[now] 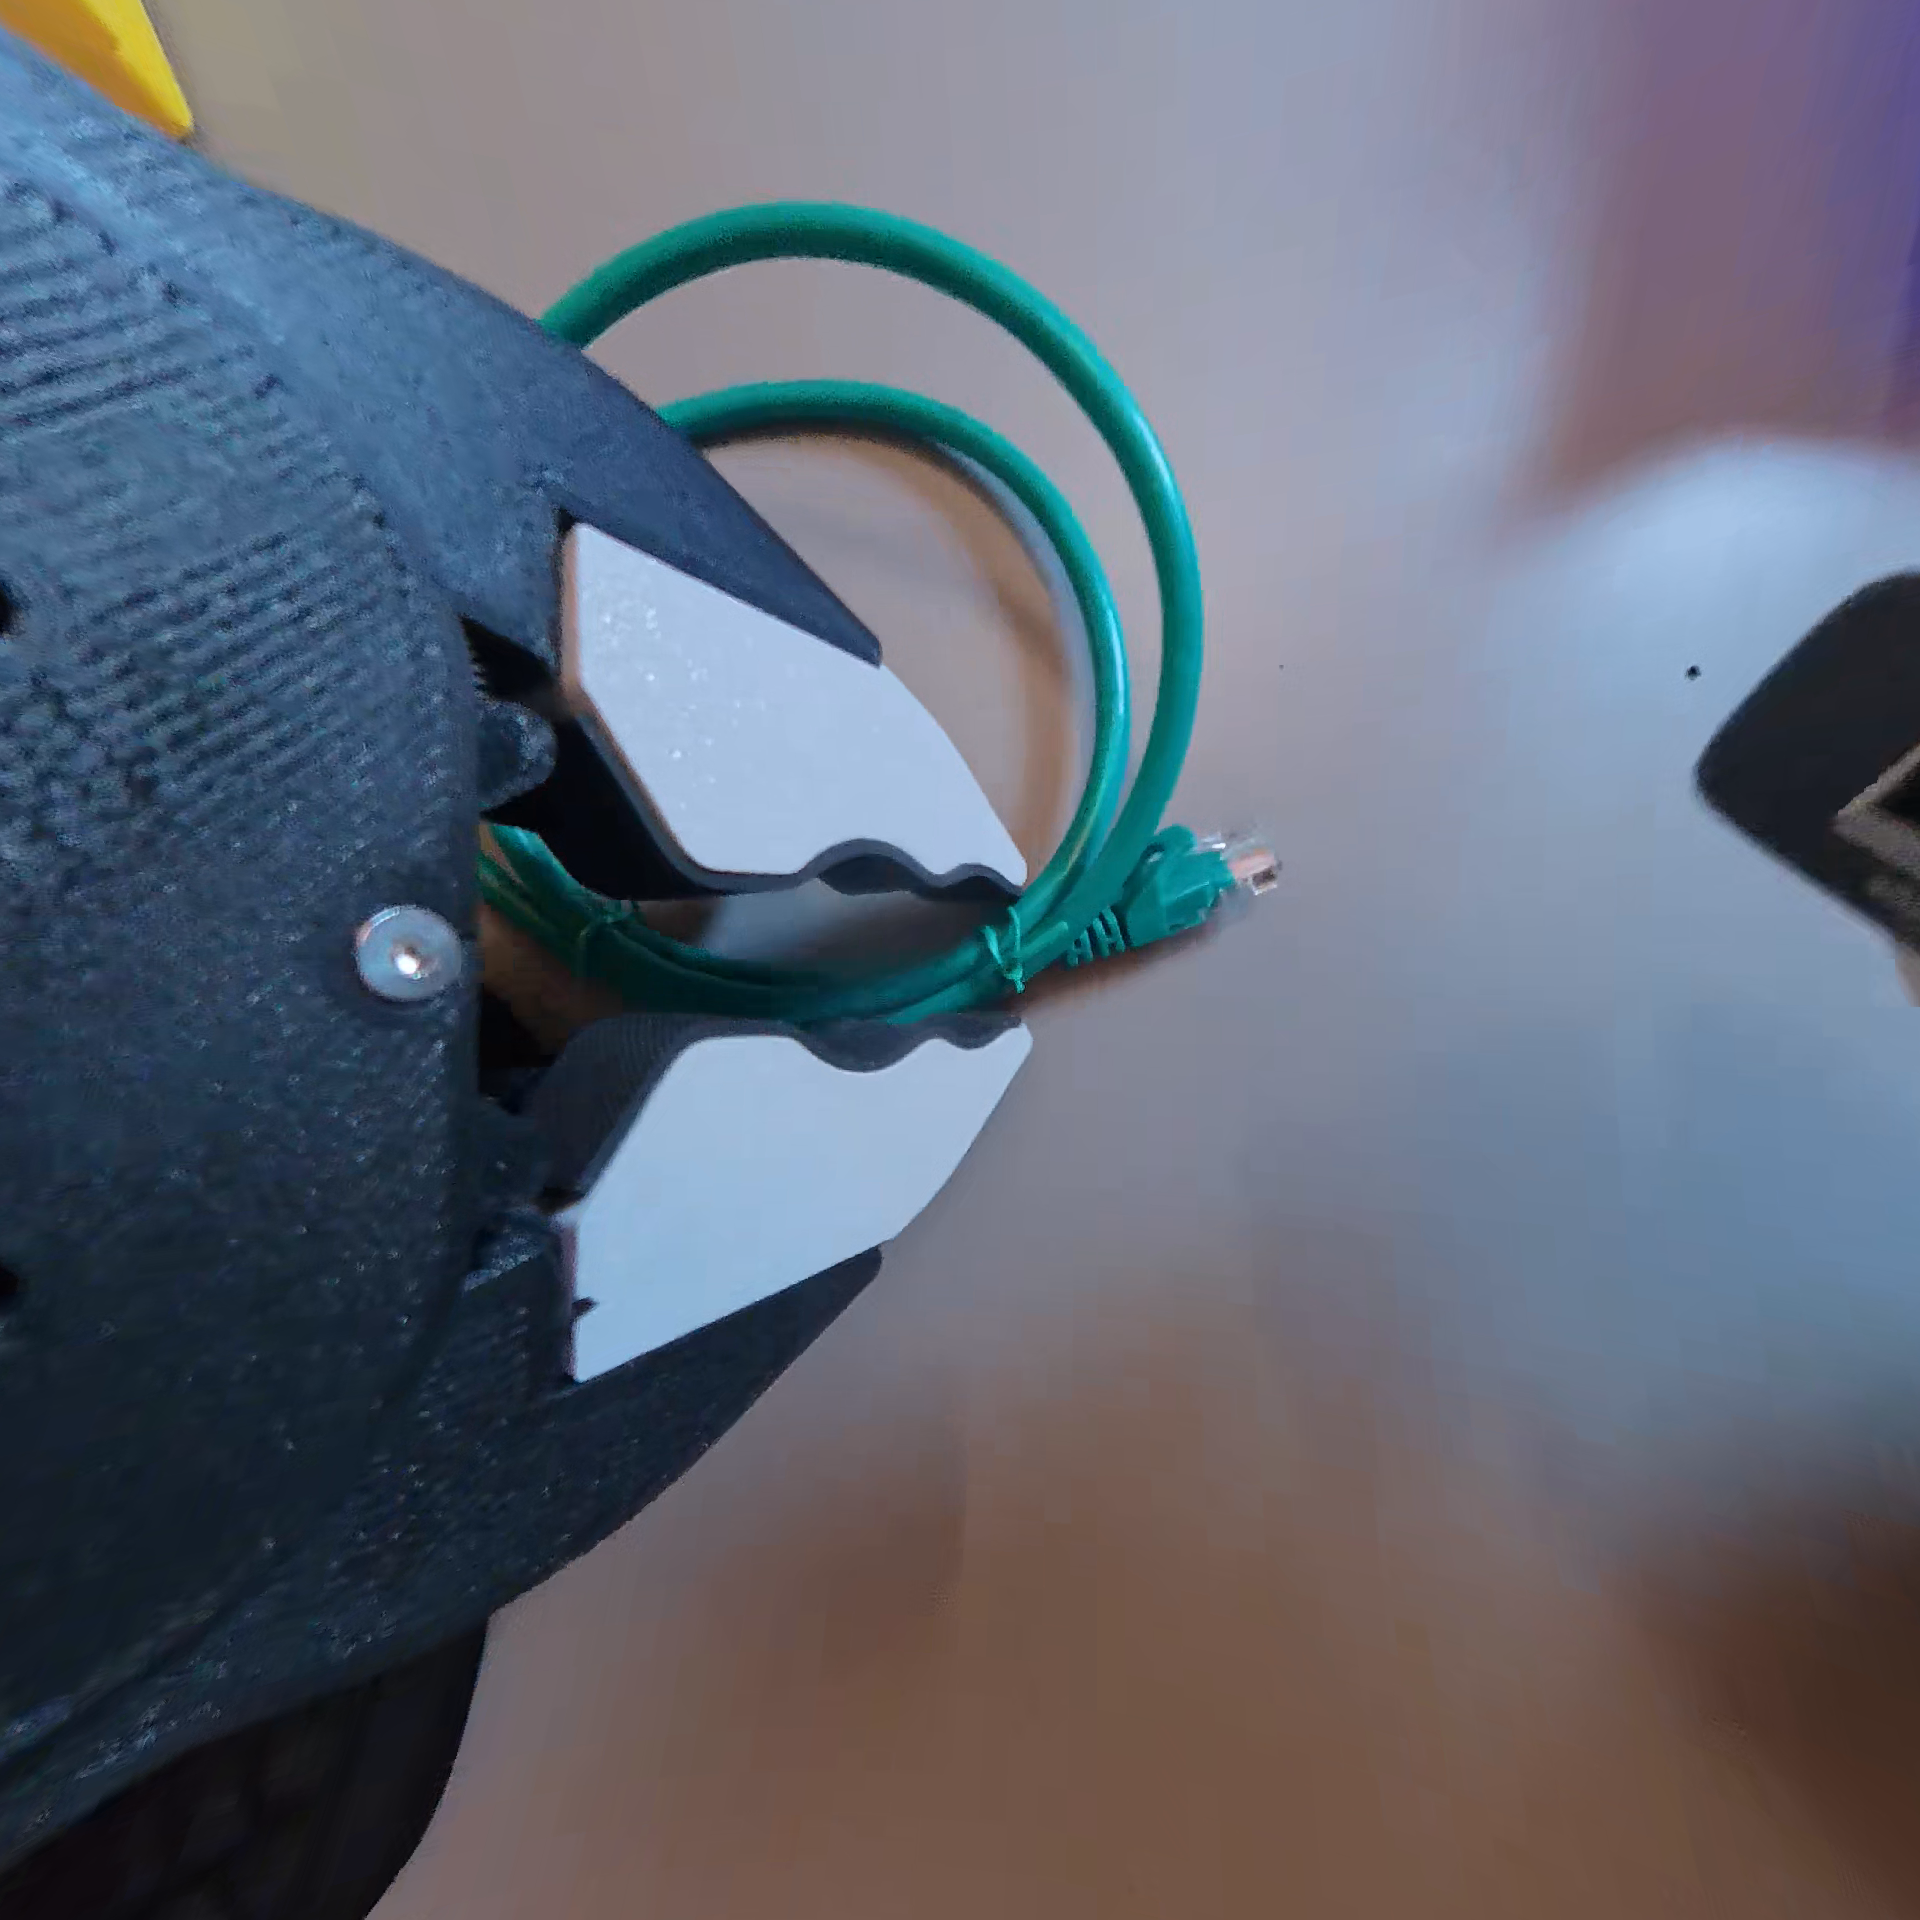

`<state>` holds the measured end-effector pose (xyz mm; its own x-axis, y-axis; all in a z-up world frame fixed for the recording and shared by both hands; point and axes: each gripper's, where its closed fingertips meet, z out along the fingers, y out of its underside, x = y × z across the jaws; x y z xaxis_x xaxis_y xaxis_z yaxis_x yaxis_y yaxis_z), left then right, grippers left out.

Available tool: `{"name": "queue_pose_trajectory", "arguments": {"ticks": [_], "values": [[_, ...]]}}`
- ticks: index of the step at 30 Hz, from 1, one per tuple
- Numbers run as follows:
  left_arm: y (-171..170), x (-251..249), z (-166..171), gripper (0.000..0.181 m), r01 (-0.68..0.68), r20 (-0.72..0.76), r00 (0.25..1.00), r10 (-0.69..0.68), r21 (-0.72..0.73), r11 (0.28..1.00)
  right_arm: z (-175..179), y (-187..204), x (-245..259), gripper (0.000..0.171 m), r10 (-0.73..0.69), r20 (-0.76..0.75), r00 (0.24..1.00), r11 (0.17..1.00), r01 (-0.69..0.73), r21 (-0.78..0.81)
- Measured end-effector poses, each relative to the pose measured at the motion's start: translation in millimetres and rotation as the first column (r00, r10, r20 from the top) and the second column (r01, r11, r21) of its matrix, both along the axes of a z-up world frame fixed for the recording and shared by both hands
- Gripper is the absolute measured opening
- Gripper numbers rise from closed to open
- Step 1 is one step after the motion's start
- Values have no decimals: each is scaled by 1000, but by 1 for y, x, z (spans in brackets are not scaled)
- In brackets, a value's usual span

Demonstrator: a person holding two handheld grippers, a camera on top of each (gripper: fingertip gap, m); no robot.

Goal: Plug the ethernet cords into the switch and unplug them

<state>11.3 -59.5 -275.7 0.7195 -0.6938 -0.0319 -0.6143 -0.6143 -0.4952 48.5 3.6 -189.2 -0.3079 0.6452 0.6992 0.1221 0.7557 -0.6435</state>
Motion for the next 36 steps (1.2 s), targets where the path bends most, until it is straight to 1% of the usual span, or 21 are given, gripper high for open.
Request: {"name": "queue_pose_trajectory", "arguments": {"ticks": [1, 4, 8, 10, 15, 17, 21, 25, 29, 32, 36], "values": [[3, -1, 0, 17, 2, -2, 1000, -2, 14, 1000, -2, 0, 0, 21, 5, 2, 1000, 1000, -5, 4], [7, -6, 4, 14, 1, 28, 1000, -3, 58, 998, -5, 2, 0, 21, 9, -4, 1000, 999, -9, 43], [6, -17, 30, 14, -38, 85, 996, 27, 126, 991, -13, 2, -2, 22, 0, 5, 1000, 985, -1, 171], [2, -18, 37, 14, -39, 98, 995, 26, 138, 990, -17, 2, -5, 21, -14, 4, 1000, 977, 13, 213], [-1, -10, 35, 14, -18, 65, 998, 10, 134, 991, -33, -1, -13, 22, -28, 38, 999, 942, 14, 336], [1, -10, 33, 14, -20, 25, 1000, 17, 145, 989, -39, -3, -14, 22, -28, 51, 998, 930, 7, 368], [1, -9, 29, 14, -14, -33, 999, 20, 152, 988, -44, -8, -14, 22, -18, 90, 996, 949, -11, 314], [2, -9, 25, 14, 24, -140, 990, 1, 178, 984, -49, -12, -11, 22, -5, 157, 988, 976, -29, 218], [1, -7, 24, 14, 30, -172, 985, -1, 163, 986, -49, -12, -8, 21, -7, 173, 985, 973, -33, 230], [-4, -11, 17, 14, 41, -246, 969, -13, 112, 993, -51, -19, -9, 21, -2, 187, 982, 961, -50, 272], [-7, -12, 14, 14, 35, -283, 959, -10, 82, 996, -55, -20, -11, 22, -37, 204, 978, 959, -22, 281]]}}
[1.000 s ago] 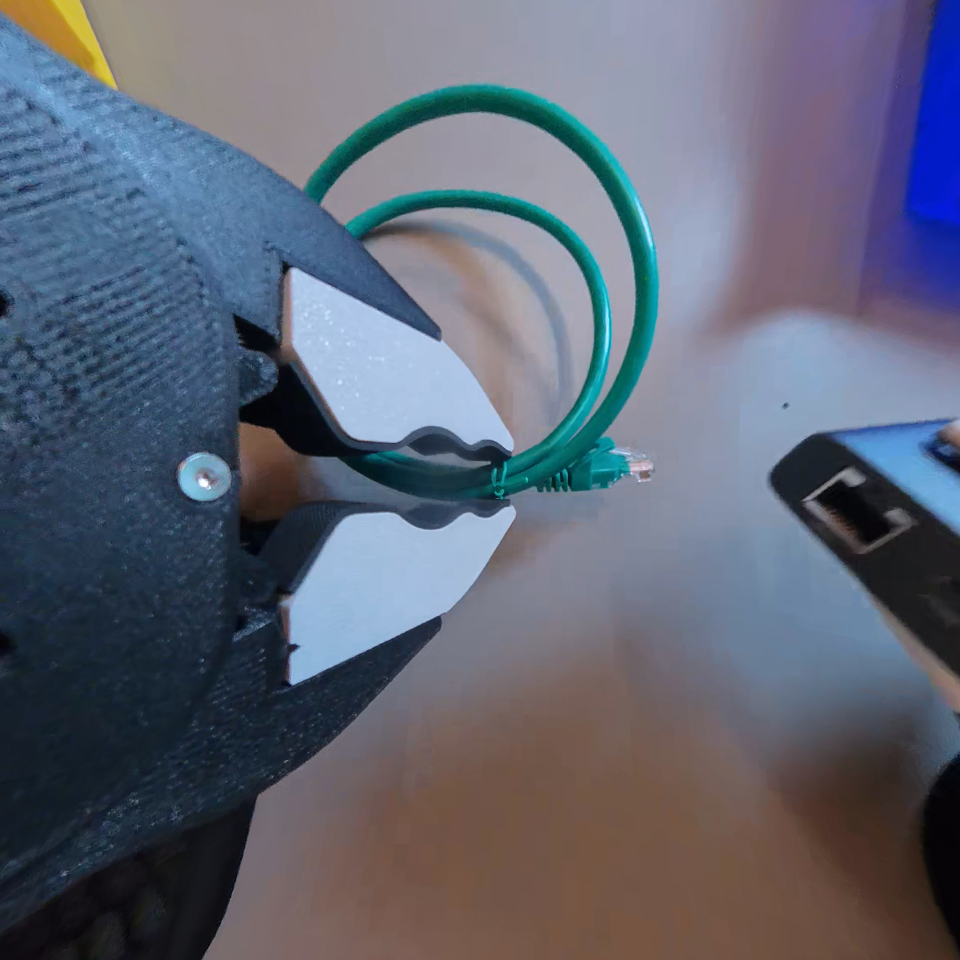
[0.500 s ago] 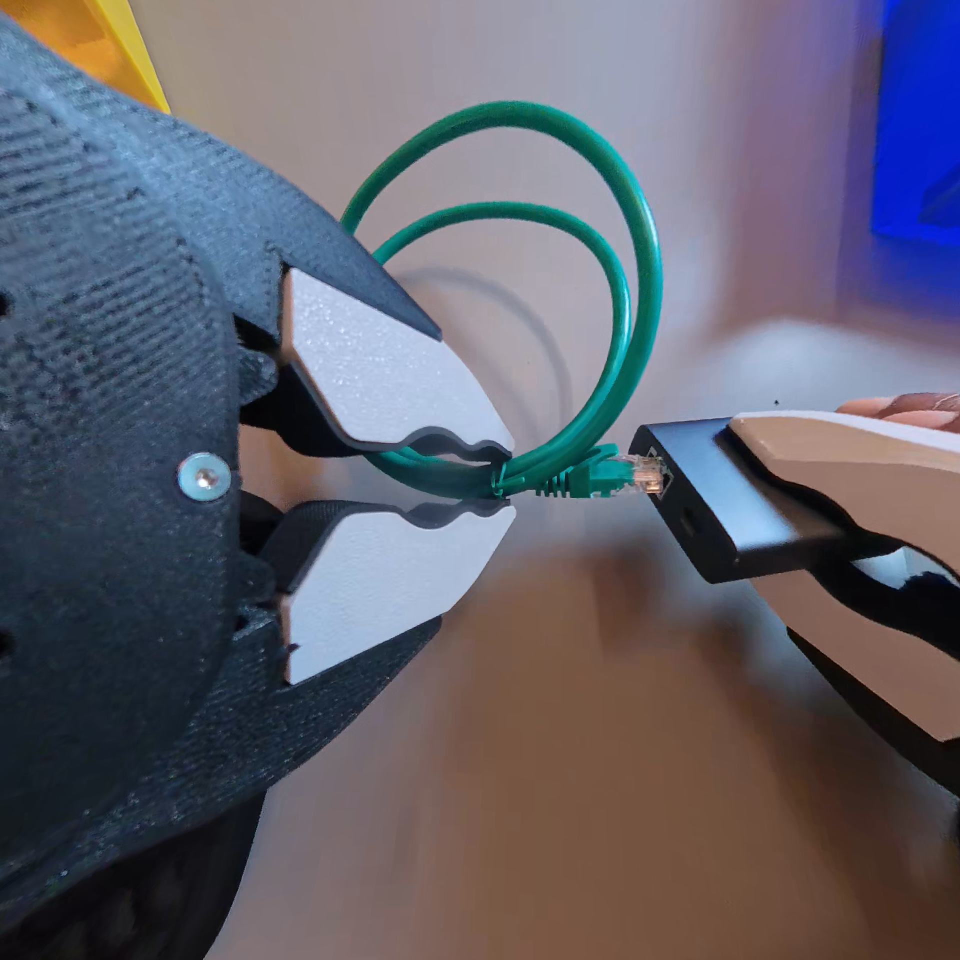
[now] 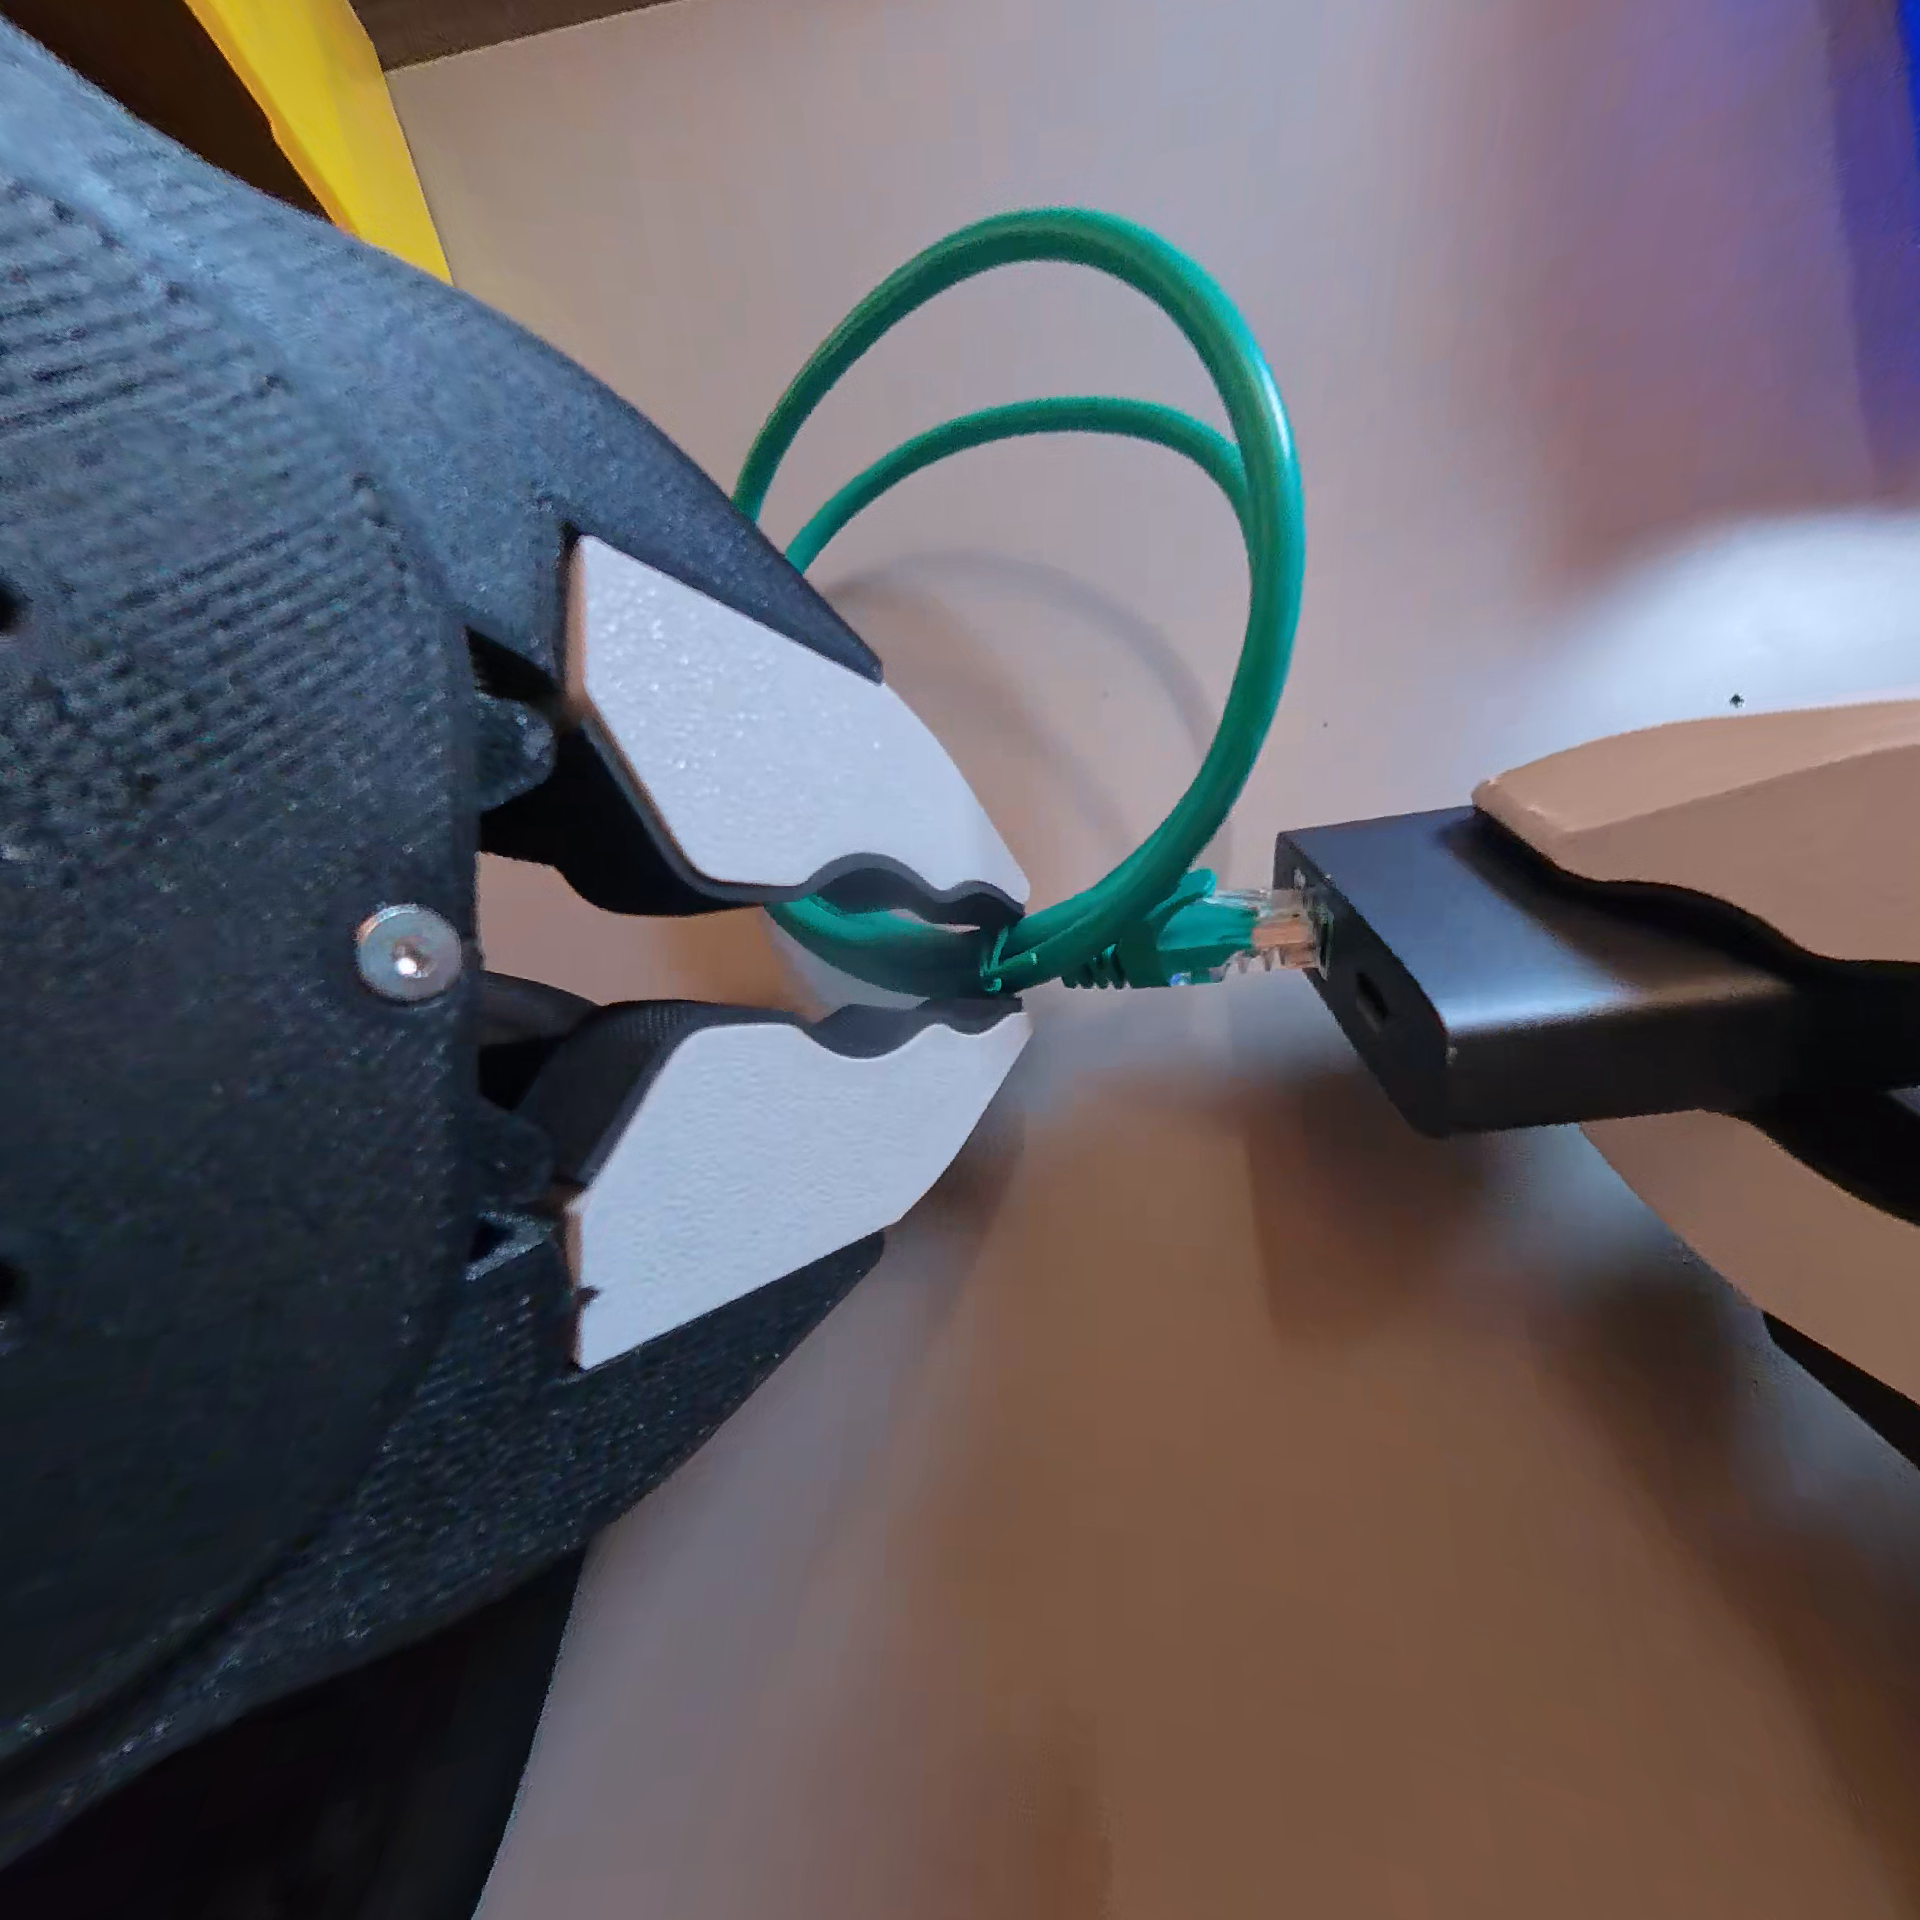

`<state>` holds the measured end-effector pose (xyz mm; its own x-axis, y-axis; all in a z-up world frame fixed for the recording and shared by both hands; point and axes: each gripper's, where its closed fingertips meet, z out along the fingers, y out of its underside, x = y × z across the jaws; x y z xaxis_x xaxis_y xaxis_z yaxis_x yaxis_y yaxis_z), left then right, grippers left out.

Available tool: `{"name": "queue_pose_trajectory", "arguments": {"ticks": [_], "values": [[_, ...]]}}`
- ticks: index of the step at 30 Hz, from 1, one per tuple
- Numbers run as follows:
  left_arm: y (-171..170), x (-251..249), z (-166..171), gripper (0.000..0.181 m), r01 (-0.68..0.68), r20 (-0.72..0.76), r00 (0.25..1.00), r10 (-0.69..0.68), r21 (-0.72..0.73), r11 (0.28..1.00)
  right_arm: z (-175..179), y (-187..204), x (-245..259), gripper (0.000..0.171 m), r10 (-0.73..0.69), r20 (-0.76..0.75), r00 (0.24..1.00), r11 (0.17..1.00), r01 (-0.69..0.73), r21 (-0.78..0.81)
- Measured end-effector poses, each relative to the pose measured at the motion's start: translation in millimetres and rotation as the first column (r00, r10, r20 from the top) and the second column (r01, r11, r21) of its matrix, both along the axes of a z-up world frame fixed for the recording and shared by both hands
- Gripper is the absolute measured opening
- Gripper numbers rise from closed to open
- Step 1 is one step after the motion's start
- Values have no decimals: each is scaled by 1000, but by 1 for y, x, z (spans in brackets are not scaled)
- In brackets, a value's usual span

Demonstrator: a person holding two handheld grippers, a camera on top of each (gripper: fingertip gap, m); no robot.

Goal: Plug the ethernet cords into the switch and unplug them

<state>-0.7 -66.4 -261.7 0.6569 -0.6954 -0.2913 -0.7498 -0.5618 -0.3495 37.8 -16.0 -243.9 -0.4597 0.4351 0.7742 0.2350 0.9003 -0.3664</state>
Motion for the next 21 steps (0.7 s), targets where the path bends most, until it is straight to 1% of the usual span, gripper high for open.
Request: {"name": "queue_pose_trajectory", "arguments": {"ticks": [4, 7, 9, 11, 12, 14, 18, 21], "values": [[-1, 3, 2, 14, 5, 15, 1000, -5, -14, 1000, -1, 3, 1, 22, -17, 9, 1000, 998, 16, 68], [-1, 13, 9, 14, 18, 107, 994, -17, -15, 1000, -3, 6, 3, 22, -30, 18, 999, 995, 28, 93], [-1, 12, 12, 14, 11, 126, 992, -9, -14, 1000, -5, 7, 4, 21, -20, 17, 1000, 995, 18, 94], [-2, 14, 10, 13, 21, 124, 992, -17, -31, 999, -4, -3, 4, 22, 25, 20, 999, 1000, -25, 10], [-3, 14, 8, 13, 26, 104, 994, -23, -33, 999, -6, -4, 4, 22, 25, 38, 999, 1000, -25, -3], [-2, 15, 8, 13, 35, 85, 996, -33, -18, 999, -7, -4, 5, 22, 32, 39, 999, 999, -32, 5], [1, 22, 17, 13, 72, 101, 992, -77, 52, 996, -2, -6, 9, 21, 29, 43, 999, 991, -23, -131], [2, 25, 15, 13, 98, 110, 988, -106, 72, 993, 0, -15, 11, 21, 63, 45, 997, 976, -52, -211]]}}
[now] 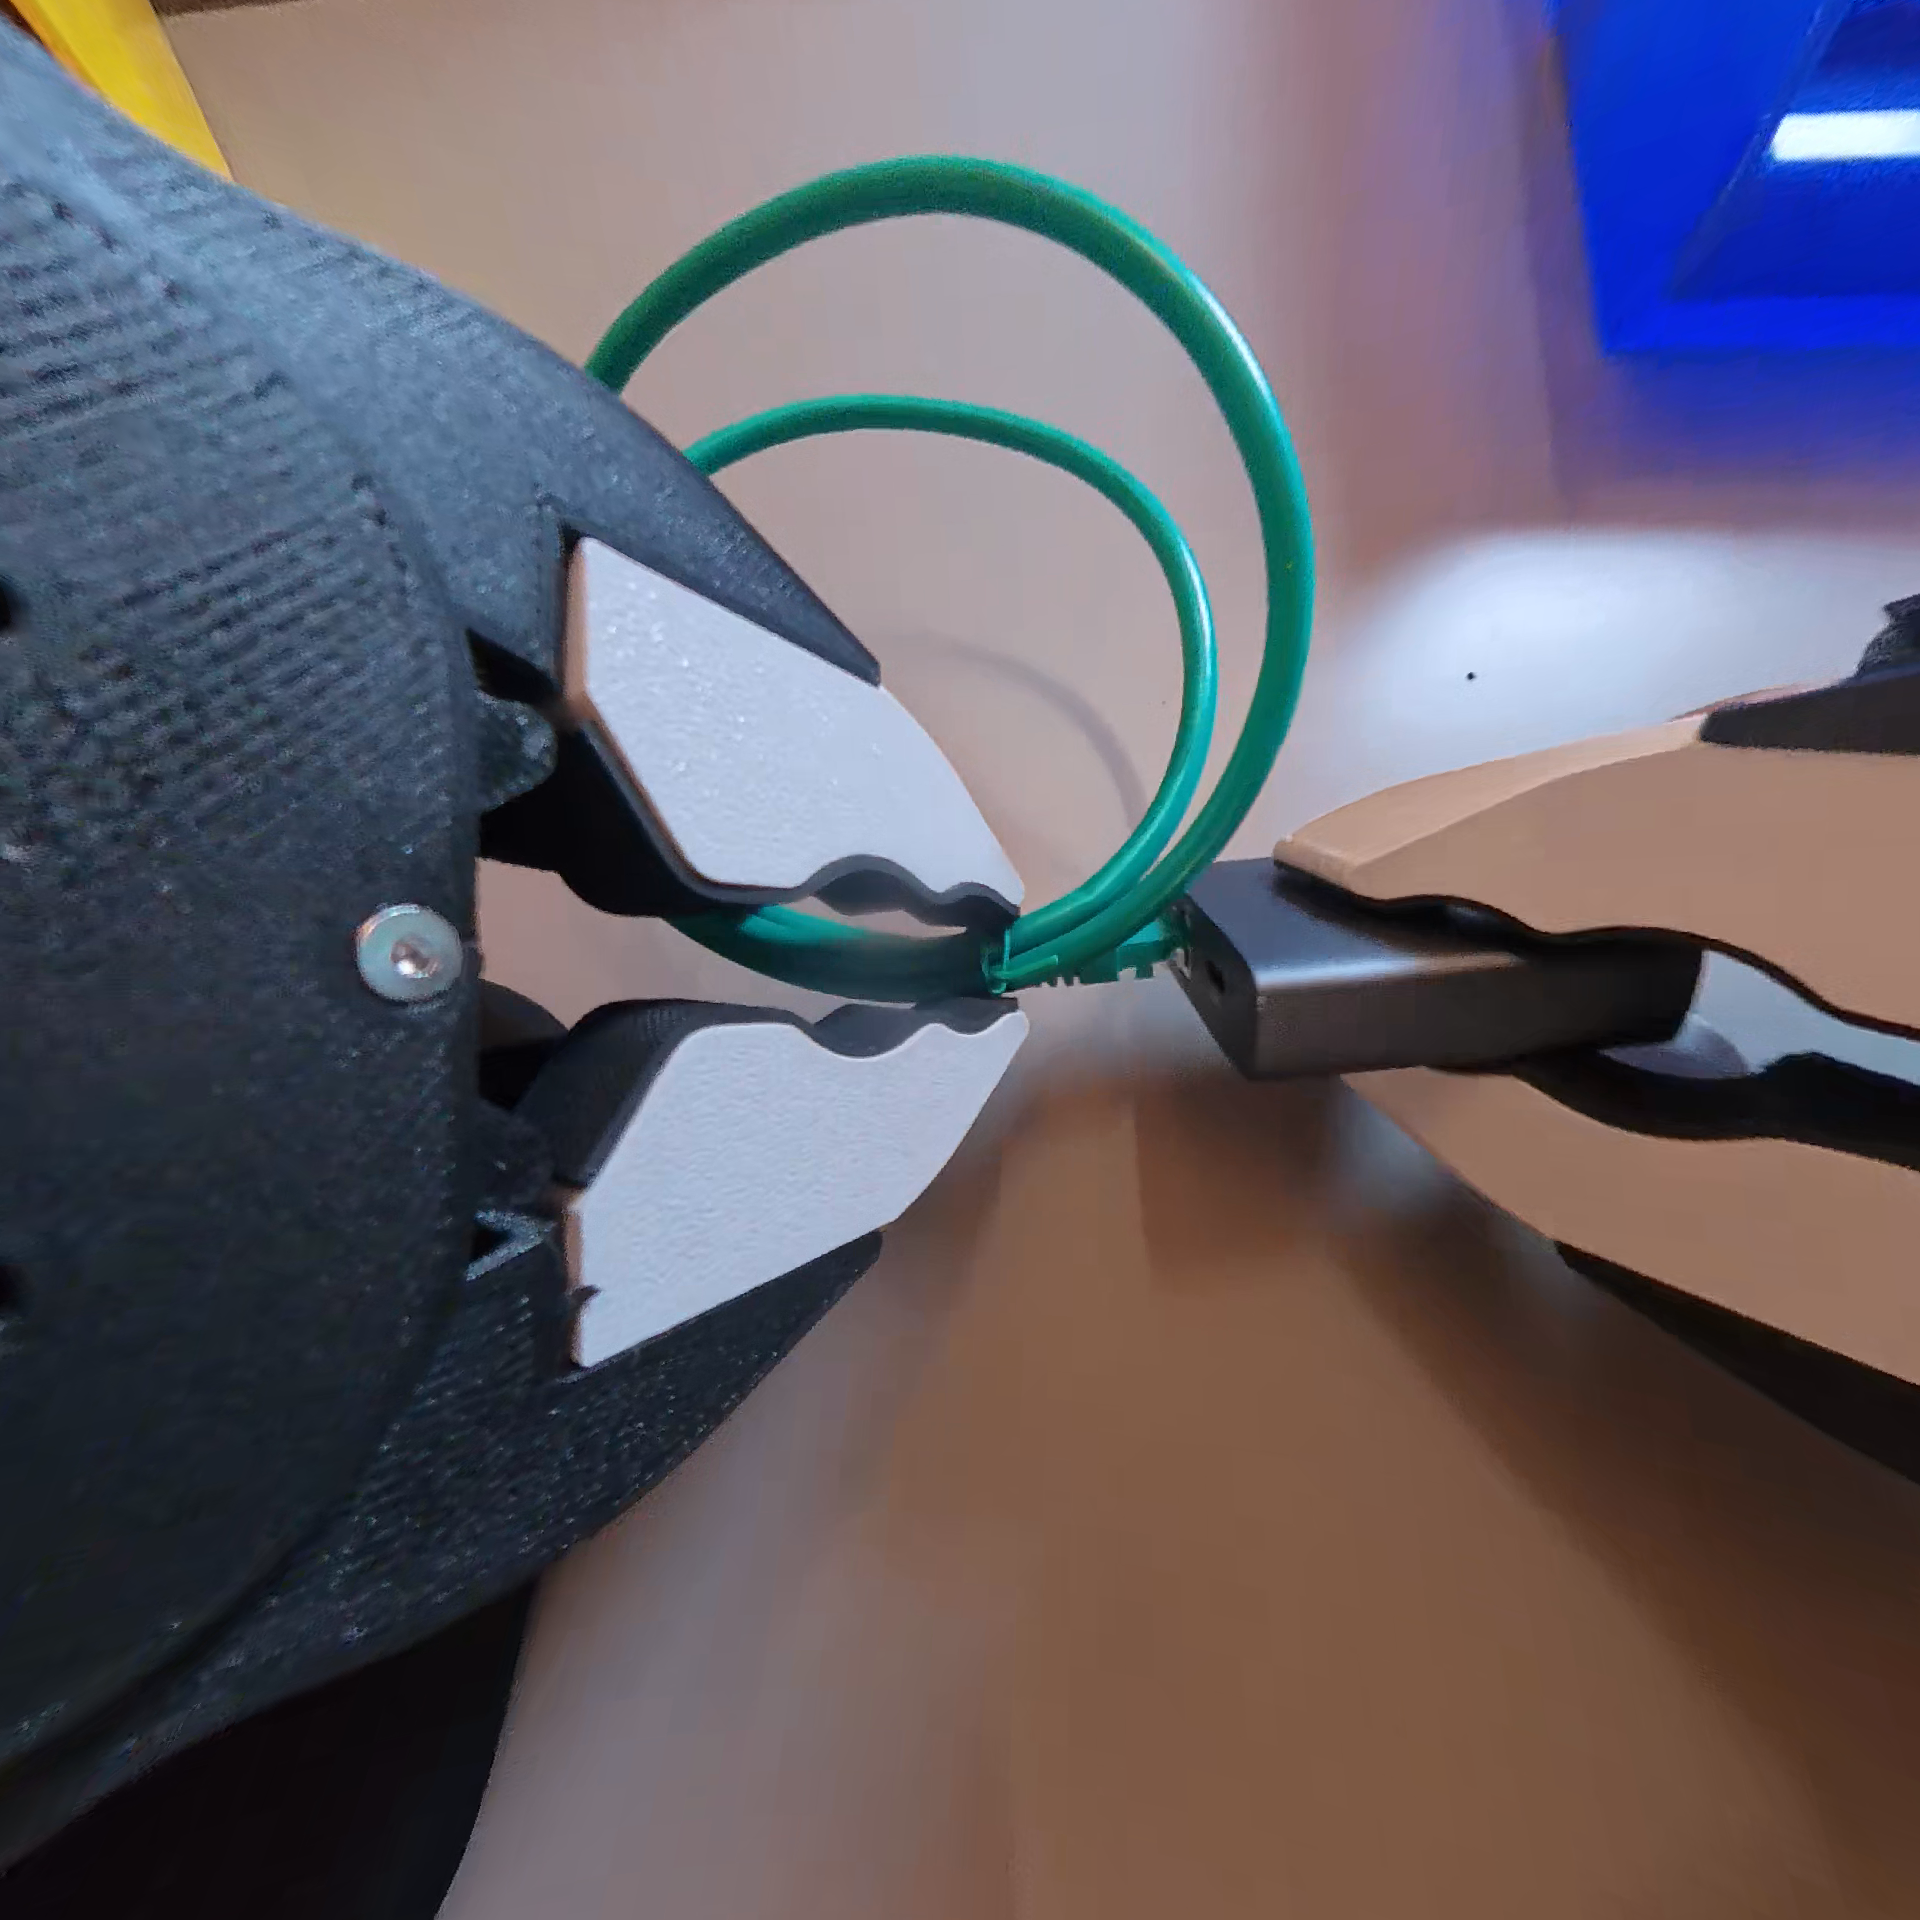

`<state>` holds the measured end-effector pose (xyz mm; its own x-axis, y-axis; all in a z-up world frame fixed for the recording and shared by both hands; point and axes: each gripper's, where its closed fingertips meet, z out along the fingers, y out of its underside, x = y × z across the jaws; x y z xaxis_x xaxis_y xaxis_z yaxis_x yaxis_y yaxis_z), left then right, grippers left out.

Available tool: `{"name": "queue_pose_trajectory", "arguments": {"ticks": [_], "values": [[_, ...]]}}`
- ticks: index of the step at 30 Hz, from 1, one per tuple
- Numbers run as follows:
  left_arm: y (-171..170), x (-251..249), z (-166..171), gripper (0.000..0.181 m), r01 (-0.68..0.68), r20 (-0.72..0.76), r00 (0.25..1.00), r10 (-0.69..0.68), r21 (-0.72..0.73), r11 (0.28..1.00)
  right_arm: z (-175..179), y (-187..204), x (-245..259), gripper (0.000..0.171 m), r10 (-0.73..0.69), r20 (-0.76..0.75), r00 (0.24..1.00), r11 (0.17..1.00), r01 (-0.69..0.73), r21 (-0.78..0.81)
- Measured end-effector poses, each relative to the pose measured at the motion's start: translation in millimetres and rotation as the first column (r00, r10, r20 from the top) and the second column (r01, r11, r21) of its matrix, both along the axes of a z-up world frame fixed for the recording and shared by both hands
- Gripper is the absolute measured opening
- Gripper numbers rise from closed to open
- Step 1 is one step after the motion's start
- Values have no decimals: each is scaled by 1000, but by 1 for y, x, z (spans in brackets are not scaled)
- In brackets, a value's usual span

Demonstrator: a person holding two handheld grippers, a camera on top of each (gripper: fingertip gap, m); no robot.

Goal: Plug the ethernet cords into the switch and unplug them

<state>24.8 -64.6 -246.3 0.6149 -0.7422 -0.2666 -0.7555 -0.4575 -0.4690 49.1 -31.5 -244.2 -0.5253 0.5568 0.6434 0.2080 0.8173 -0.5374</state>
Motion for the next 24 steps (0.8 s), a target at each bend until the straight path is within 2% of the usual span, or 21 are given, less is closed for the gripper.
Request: {"name": "queue_pose_trajectory", "arguments": {"ticks": [3, 7, 13, 15, 20, 22, 24], "values": [[-2, 0, -8, 13, 35, -15, 999, -35, -5, 999, -2, -8, 1, 21, 24, 20, 1000, 1000, -24, -4], [1, -3, 0, 15, 50, 50, 997, -52, 51, 997, 4, -5, -2, 21, 14, 3, 1000, 1000, -14, 13], [9, 1, 38, 23, 78, 76, 992, -106, 302, 950, 15, 6, -4, 21, -64, -4, 998, 996, 64, -59], [10, 15, 40, 27, 121, 58, 987, -149, 339, 933, 11, 6, -4, 21, -77, 18, 997, 995, 78, -64], [20, 30, 28, 23, 188, -42, 982, -185, 376, 907, 13, -10, -6, 22, -39, 23, 999, 996, 41, -84], [19, 32, 40, 21, 196, -6, 977, -214, 420, 886, 25, -11, -5, 22, -19, -34, 999, 986, 13, -167], [15, 34, 61, 20, 186, 105, 958, -266, 480, 857, 51, -17, -1, 24, 23, -125, 992, 952, -61, -301]]}}
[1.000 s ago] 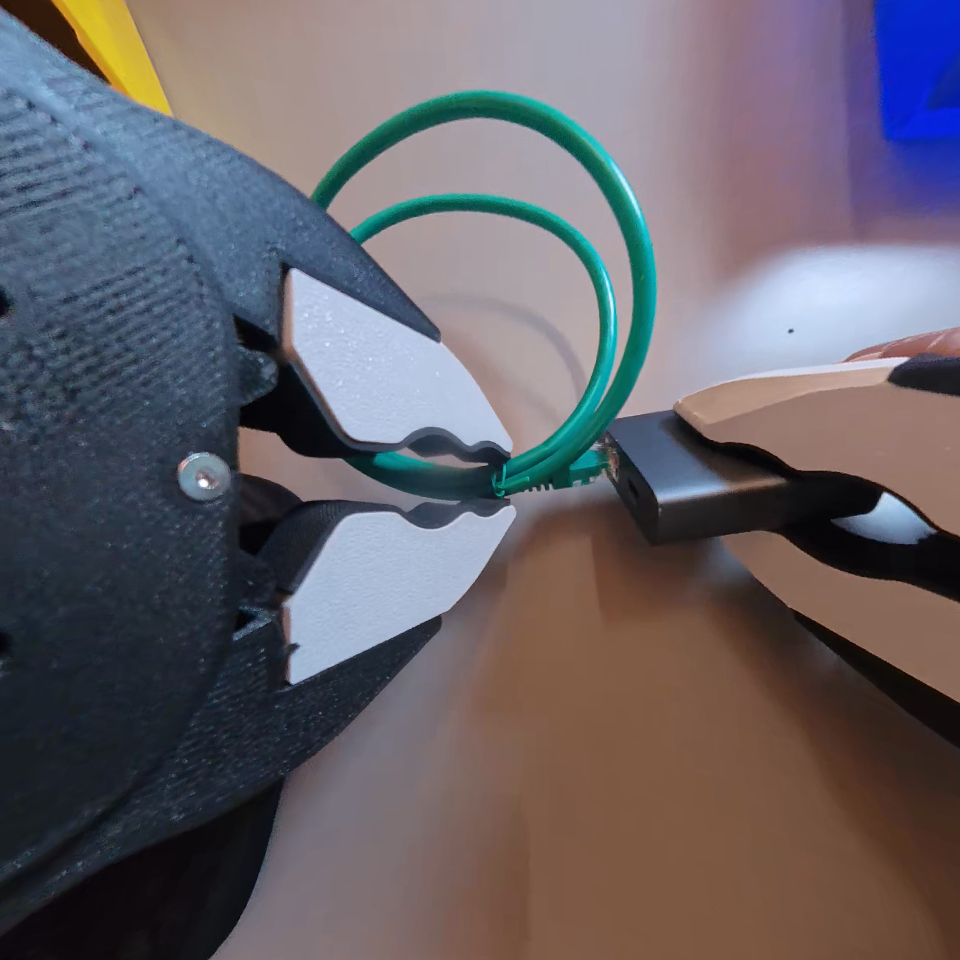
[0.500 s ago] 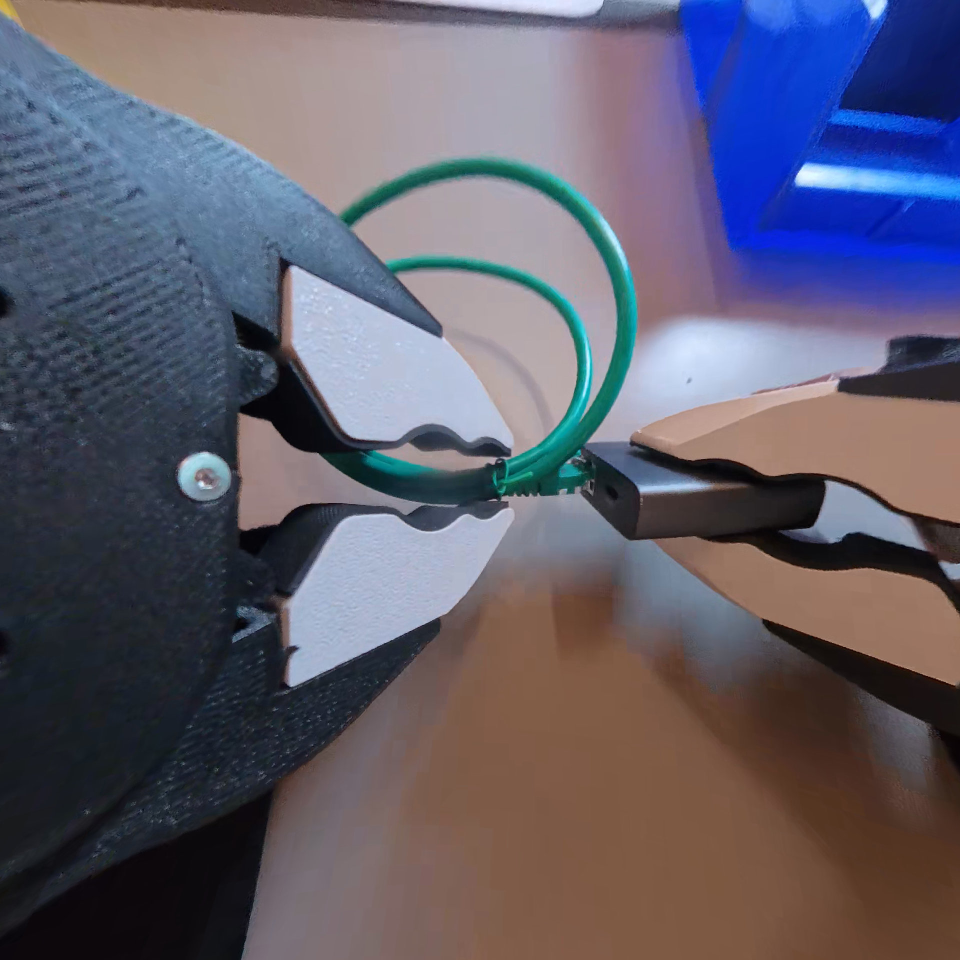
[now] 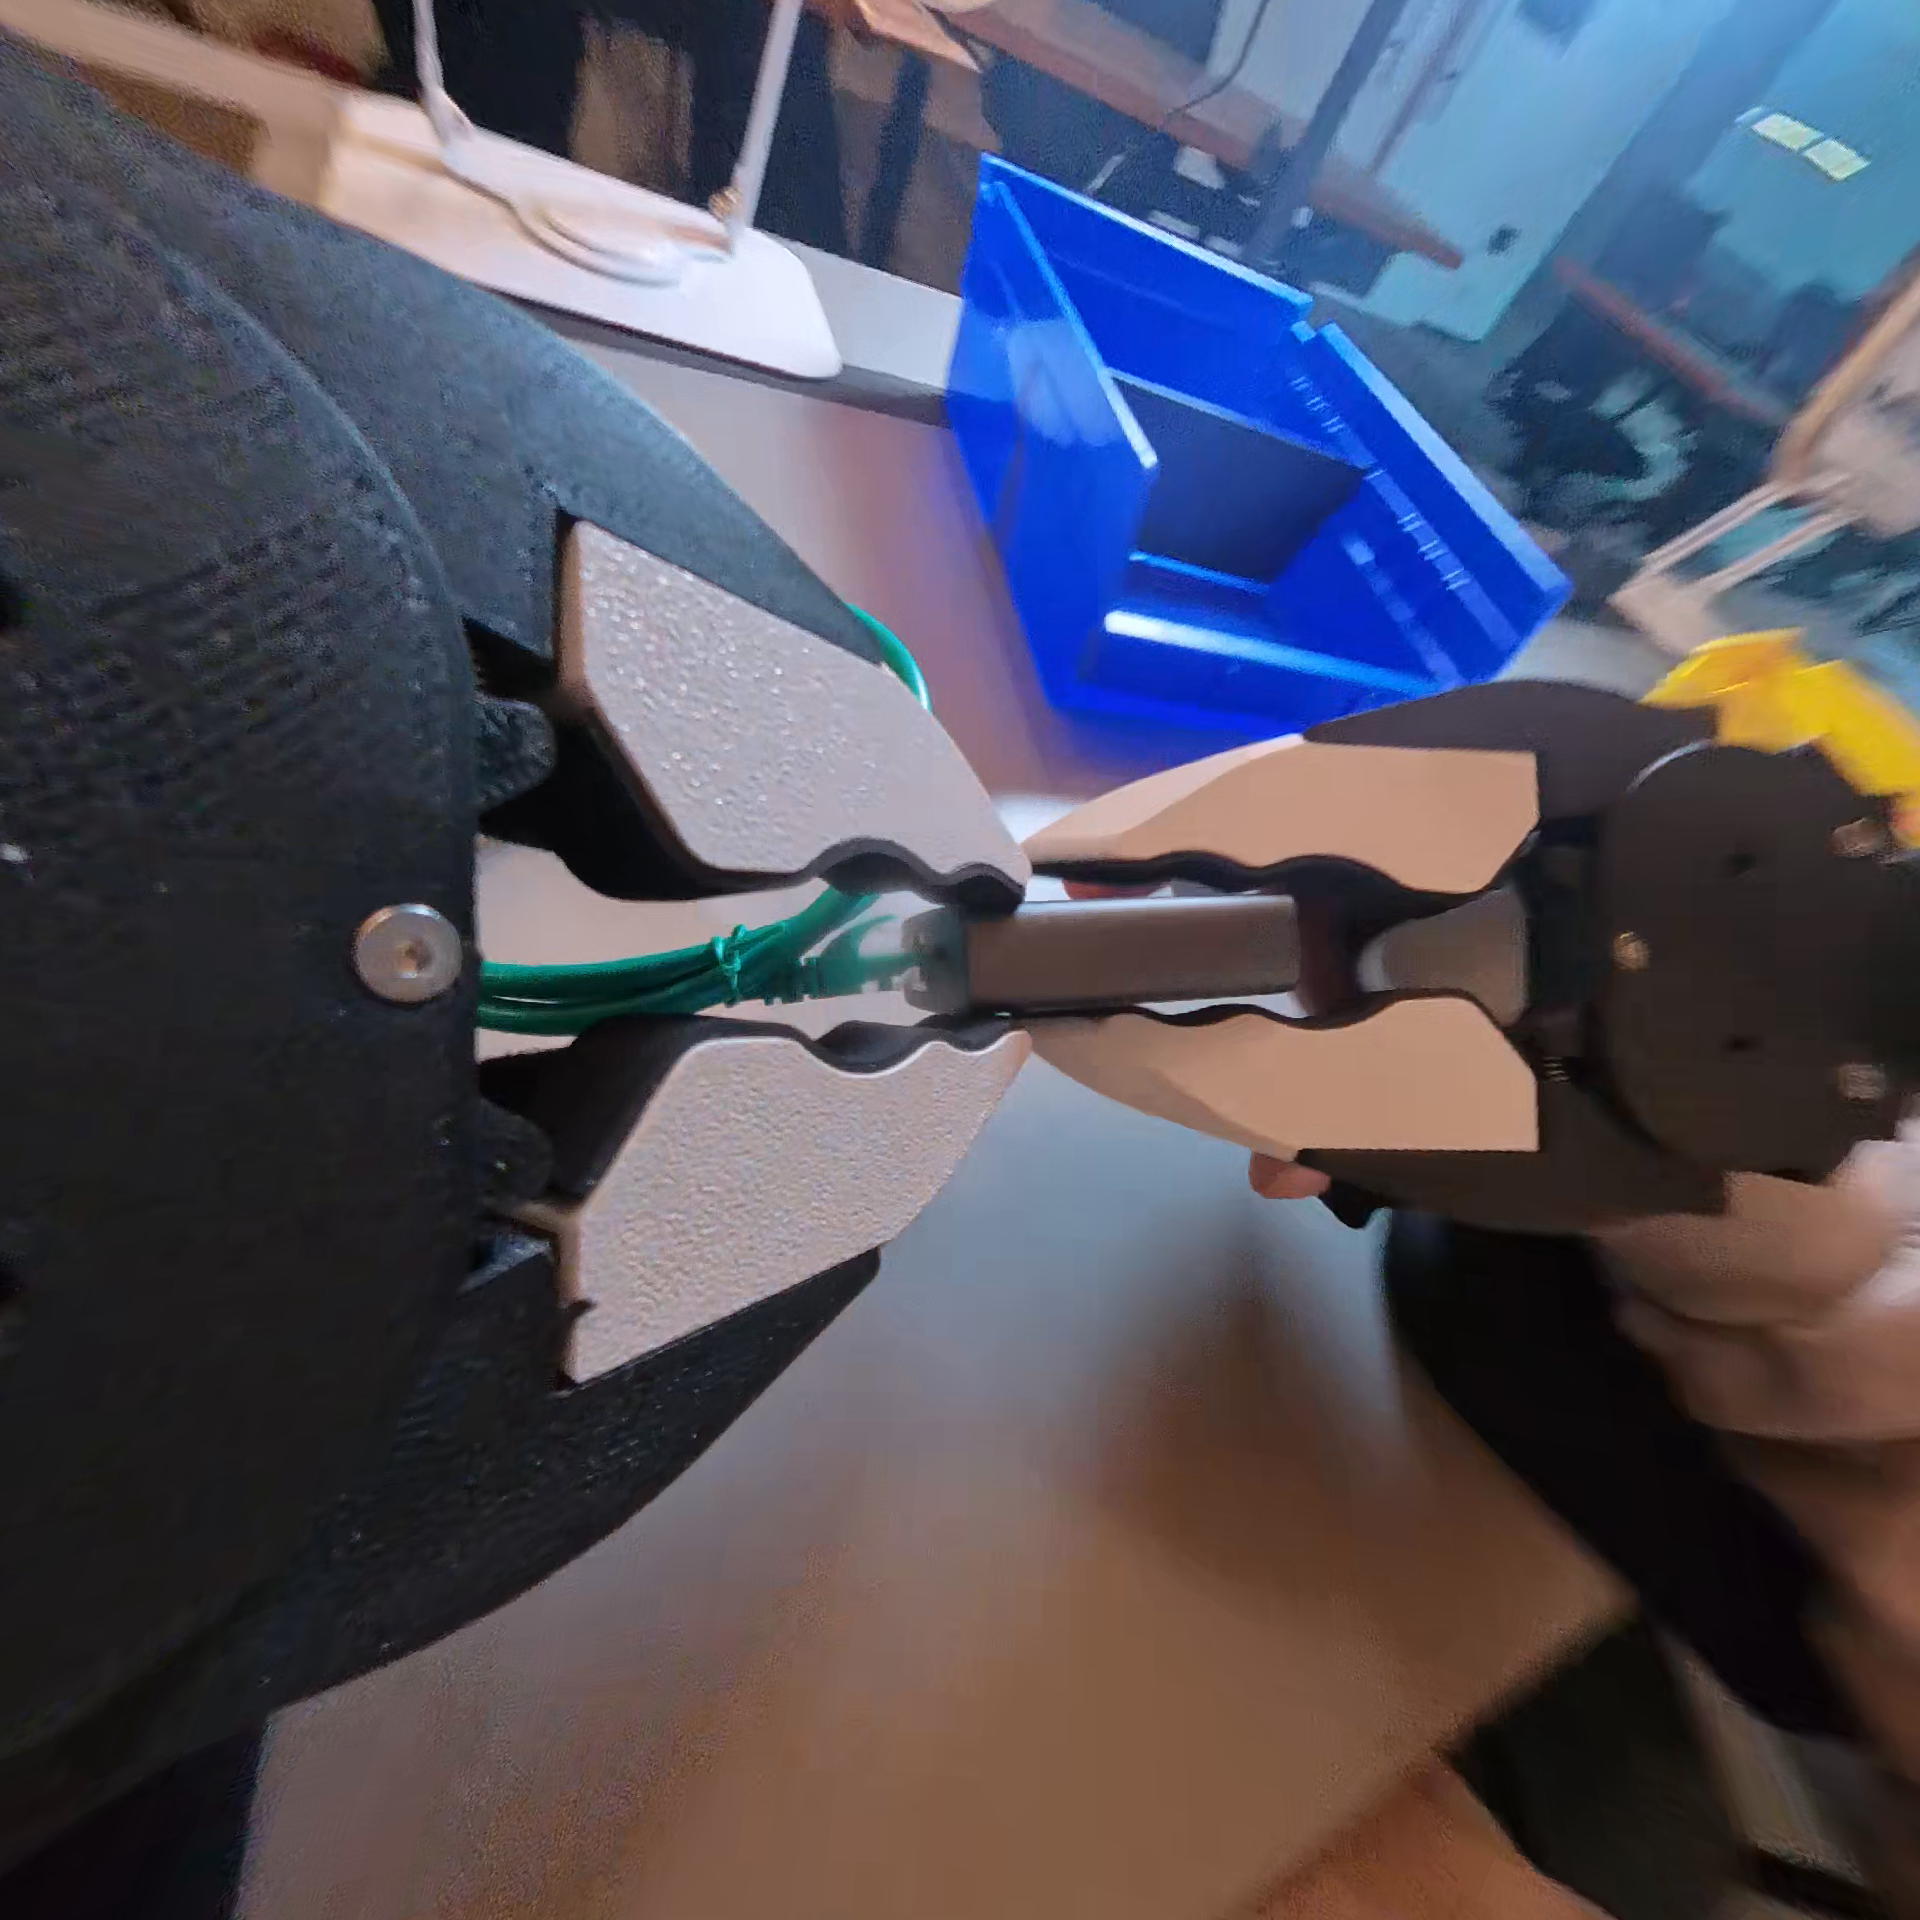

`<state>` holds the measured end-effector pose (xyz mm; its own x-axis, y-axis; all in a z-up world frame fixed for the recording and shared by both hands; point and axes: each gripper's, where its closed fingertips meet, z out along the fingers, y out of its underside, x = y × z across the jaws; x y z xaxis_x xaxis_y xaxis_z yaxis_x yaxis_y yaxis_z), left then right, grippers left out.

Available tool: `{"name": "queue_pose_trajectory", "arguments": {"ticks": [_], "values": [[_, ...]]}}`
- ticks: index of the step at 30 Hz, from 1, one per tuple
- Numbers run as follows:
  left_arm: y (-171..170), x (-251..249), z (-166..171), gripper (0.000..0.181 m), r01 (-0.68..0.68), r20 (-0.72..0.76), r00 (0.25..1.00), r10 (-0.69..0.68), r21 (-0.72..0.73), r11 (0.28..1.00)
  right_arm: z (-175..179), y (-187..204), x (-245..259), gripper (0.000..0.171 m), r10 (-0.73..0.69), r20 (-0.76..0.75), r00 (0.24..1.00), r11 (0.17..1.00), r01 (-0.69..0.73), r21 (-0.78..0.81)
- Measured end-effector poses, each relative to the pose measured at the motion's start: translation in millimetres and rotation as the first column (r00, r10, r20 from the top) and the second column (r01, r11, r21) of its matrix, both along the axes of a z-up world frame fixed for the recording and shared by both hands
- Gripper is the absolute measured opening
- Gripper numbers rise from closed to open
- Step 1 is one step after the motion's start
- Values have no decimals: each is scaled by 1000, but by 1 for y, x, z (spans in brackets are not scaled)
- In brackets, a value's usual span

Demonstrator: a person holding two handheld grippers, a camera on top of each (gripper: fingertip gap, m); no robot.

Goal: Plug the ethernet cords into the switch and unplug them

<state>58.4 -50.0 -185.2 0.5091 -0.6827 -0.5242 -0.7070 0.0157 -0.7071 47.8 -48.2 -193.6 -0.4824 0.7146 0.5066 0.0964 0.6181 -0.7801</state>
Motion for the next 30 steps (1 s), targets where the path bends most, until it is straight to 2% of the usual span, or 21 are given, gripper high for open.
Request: {"name": "queue_pose_trajectory", "arguments": {"ticks": [3, 5, 8, 11, 13, 16, 18, 20, 23, 26, 30], "values": [[-11, -4, 36, 20, 89, 271, 957, -101, 59, 994, 41, 8, 10, 42, 27, -134, 991, 980, -52, -191], [-23, -6, 57, 20, 185, 451, 868, -210, 100, 978, 51, 22, 13, 58, -4, -155, 988, 972, -32, -231], [-44, -2, 74, 20, 341, 611, 711, -346, 131, 931, 37, 38, 9, 77, -59, -153, 987, 997, 50, -60], [-59, 12, 74, 20, 468, 653, 624, -428, 126, 875, 21, 19, 2, 86, -7, -121, 993, 1000, 9, 16], [-67, 22, 72, 20, 532, 661, 592, -461, 110, 840, 18, 1, -2, 79, 45, -125, 991, 998, -40, 42], [-69, 18, 76, 20, 542, 671, 576, -467, 114, 833, 30, 2, -6, 36, 18, -214, 977, 996, 2, 94], [-60, 2, 80, 20, 467, 672, 609, -421, 125, 876, 35, 8, 0, 6, 25, -182, 983, 999, -19, 32], [-47, -16, 72, 22, 374, 642, 686, -342, 92, 923, 45, 23, 5, 6, -25, -161, 987, 1000, 23, -15], [-26, -33, 47, 23, 228, 521, 828, -205, 19, 973, 51, 48, 9, 6, -124, -104, 987, 989, 132, 73], [-15, -38, 41, 34, 127, 408, 904, -128, 29, 991, 49, 66, 10, 6, -191, -23, 981, 961, 192, 197], [-9, -44, 34, 47, 37, 123, 991, -50, 111, 993, 49, 71, 7, 6, -183, 54, 982, 938, 158, 307]]}}
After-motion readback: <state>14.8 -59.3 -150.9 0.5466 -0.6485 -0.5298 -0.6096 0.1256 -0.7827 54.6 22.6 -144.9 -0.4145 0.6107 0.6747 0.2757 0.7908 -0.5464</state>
